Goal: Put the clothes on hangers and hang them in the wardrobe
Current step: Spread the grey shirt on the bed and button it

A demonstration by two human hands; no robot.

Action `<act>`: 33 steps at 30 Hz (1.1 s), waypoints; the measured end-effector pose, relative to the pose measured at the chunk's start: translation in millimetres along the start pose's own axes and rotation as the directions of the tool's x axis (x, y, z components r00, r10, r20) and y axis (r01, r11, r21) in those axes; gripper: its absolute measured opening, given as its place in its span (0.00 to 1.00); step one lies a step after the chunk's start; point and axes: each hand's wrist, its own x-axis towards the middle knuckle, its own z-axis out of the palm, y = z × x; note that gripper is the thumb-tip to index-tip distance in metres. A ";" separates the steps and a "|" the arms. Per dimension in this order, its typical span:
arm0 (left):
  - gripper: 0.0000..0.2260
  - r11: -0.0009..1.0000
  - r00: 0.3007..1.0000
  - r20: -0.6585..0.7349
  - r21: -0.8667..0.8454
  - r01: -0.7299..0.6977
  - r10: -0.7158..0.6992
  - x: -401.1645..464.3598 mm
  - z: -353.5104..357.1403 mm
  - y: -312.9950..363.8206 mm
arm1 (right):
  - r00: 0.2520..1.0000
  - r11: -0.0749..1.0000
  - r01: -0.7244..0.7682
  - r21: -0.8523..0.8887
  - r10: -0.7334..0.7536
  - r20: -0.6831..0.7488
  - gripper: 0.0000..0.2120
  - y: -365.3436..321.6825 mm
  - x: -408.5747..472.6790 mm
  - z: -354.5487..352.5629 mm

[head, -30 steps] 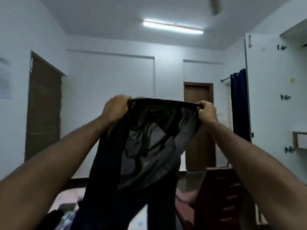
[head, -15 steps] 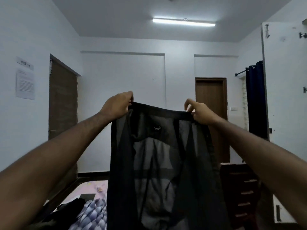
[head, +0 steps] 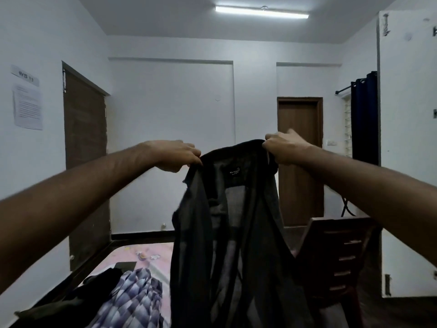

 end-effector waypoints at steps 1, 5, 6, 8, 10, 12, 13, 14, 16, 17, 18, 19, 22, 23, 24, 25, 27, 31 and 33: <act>0.28 0.980 0.994 -0.073 0.187 -0.064 0.079 -5.0 4.2 0.5 | 0.993 0.986 0.014 -0.166 -0.033 -0.109 0.08 4.2 -3.0 5.5; 0.09 0.831 0.887 -0.279 0.526 -0.180 0.369 -15.0 8.8 15.9 | 0.835 0.851 0.212 -0.481 -0.413 -0.364 0.04 5.6 -13.8 2.7; 0.08 0.794 0.863 -0.277 0.572 -0.204 0.421 -13.9 9.9 20.1 | 0.729 0.768 0.332 -0.547 -0.577 -0.368 0.06 4.5 -15.8 -0.3; 0.06 0.740 0.850 -0.204 0.613 -0.276 0.486 -12.4 19.4 29.8 | 0.489 0.513 0.577 -0.636 -0.840 -0.234 0.15 -6.3 -23.0 -2.3; 0.04 0.731 0.878 -0.051 0.577 -0.364 0.477 -13.8 37.4 38.7 | 0.394 0.346 0.726 -0.594 -0.918 -0.053 0.16 -30.6 -34.8 10.9; 0.01 0.796 0.899 0.003 0.463 -0.390 0.439 -14.6 51.5 49.0 | 0.477 0.351 0.806 -0.477 -0.862 0.172 0.12 -57.8 -45.0 30.5; 0.02 0.838 0.908 -0.029 0.400 -0.372 0.417 -11.6 57.0 52.8 | 0.551 0.406 0.804 -0.435 -0.785 0.285 0.10 -70.0 -48.6 36.3; 0.03 0.873 0.919 -0.073 0.349 -0.341 0.388 -6.7 58.9 56.2 | 0.632 0.473 0.762 -0.442 -0.692 0.350 0.08 -77.8 -45.4 37.5; 0.04 0.948 0.931 -0.238 0.225 -0.223 0.276 2.3 54.5 62.0 | 0.813 0.650 0.581 -0.490 -0.497 0.304 0.11 -78.9 -27.9 30.5; 0.05 0.976 0.913 -0.354 0.148 -0.160 0.204 4.7 49.6 61.4 | 0.879 0.693 0.476 -0.541 -0.394 0.269 0.12 -74.8 -18.6 27.1; 0.06 0.992 0.889 -0.440 0.068 -0.109 0.128 5.4 45.6 59.3 | 0.913 0.693 0.409 -0.594 -0.319 0.255 0.14 -68.9 -12.0 25.9; 0.06 0.997 0.882 -0.467 -0.006 -0.076 0.064 5.2 42.0 55.2 | 0.926 0.668 0.378 -0.642 -0.265 0.270 0.15 -60.7 -7.0 25.9; 0.08 0.959 0.952 -0.305 -0.265 -0.098 0.013 3.8 29.5 40.3 | 0.874 0.780 0.409 -0.473 -0.187 0.449 0.14 -51.8 -1.7 16.4; 0.08 0.928 0.973 -0.228 -0.353 -0.115 0.034 4.9 24.8 38.9 | 0.824 0.855 0.419 -0.304 -0.218 0.522 0.12 -54.2 1.6 12.6; 0.08 0.901 0.982 -0.184 -0.417 -0.120 0.046 7.4 21.1 39.2 | 0.766 0.906 0.408 -0.108 -0.276 0.581 0.11 -59.5 4.0 8.3; 0.09 0.886 0.983 -0.178 -0.450 -0.114 0.036 10.1 17.5 40.9 | 0.712 0.925 0.365 0.109 -0.352 0.608 0.09 -65.1 5.8 6.4; 0.11 0.870 0.972 -0.230 -0.487 -0.074 -0.046 13.4 13.6 42.2 | 0.681 0.851 0.278 0.445 -0.502 0.533 0.06 -67.7 10.0 6.9; 0.14 0.839 0.943 -0.270 -0.544 0.018 -0.195 9.4 22.2 39.7 | 0.756 0.786 0.353 0.508 -0.559 0.340 0.14 -58.2 3.6 1.9; 0.15 0.820 0.932 -0.271 -0.570 0.046 -0.240 6.0 29.4 37.6 | 0.812 0.779 0.308 0.547 -0.515 0.276 0.12 -51.1 2.5 5.9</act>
